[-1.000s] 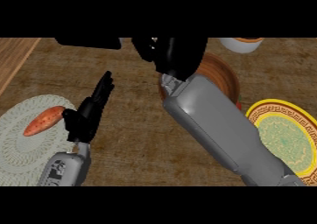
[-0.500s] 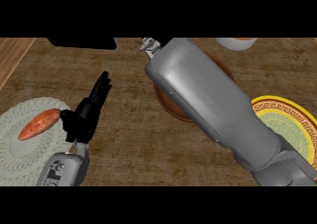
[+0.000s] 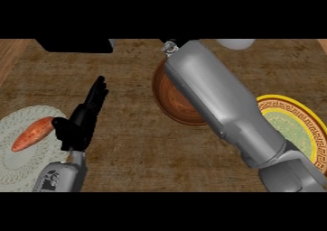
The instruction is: Pick the cupcake from the plate and place it in the bowl
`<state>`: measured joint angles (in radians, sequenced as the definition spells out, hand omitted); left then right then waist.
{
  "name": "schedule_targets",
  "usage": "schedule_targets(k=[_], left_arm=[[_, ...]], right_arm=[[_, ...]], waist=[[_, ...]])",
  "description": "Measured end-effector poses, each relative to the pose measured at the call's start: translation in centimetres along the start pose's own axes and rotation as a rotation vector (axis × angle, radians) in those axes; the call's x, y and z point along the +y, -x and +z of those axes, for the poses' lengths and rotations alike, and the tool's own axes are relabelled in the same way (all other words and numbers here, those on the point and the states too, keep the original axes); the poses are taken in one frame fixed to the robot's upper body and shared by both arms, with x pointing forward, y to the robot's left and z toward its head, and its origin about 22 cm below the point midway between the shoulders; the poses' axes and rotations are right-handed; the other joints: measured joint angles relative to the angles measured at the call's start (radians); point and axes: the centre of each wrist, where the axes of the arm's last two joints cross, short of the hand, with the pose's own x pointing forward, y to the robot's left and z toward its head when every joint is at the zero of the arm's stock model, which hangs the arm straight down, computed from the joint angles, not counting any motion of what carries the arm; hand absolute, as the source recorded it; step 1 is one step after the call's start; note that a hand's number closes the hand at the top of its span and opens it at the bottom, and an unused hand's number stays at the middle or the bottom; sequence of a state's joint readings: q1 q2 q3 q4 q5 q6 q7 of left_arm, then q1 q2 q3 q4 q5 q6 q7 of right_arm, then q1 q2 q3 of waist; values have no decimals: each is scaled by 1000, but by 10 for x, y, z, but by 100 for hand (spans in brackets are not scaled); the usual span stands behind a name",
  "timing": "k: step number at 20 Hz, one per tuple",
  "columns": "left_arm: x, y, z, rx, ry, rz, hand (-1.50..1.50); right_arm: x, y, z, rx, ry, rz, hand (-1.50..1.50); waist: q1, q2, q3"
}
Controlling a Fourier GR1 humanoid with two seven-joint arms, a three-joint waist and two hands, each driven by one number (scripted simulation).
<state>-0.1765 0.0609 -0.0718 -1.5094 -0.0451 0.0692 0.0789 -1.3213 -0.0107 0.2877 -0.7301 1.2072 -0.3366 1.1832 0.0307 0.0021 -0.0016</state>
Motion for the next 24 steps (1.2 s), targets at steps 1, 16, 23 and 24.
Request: schedule_targets(k=[1, 16, 23, 24], left_arm=[[0, -1, -1, -3, -8, -2, 0], [12, 5, 6, 8, -30, -2, 0], [4, 2, 9, 0, -32, 6, 0], [6, 1, 8, -1, -34, 4, 0]], right_arm=[[6, 5, -1, 6, -4, 13, 150], [72, 103, 3, 226, -234, -81, -150], [74, 123, 17, 191, -217, -283, -150], [71, 122, 18, 175, -191, -308, -150]], waist=[[-3, 0, 0], [-25, -2, 2], [-23, -3, 2], [-25, -3, 2]])
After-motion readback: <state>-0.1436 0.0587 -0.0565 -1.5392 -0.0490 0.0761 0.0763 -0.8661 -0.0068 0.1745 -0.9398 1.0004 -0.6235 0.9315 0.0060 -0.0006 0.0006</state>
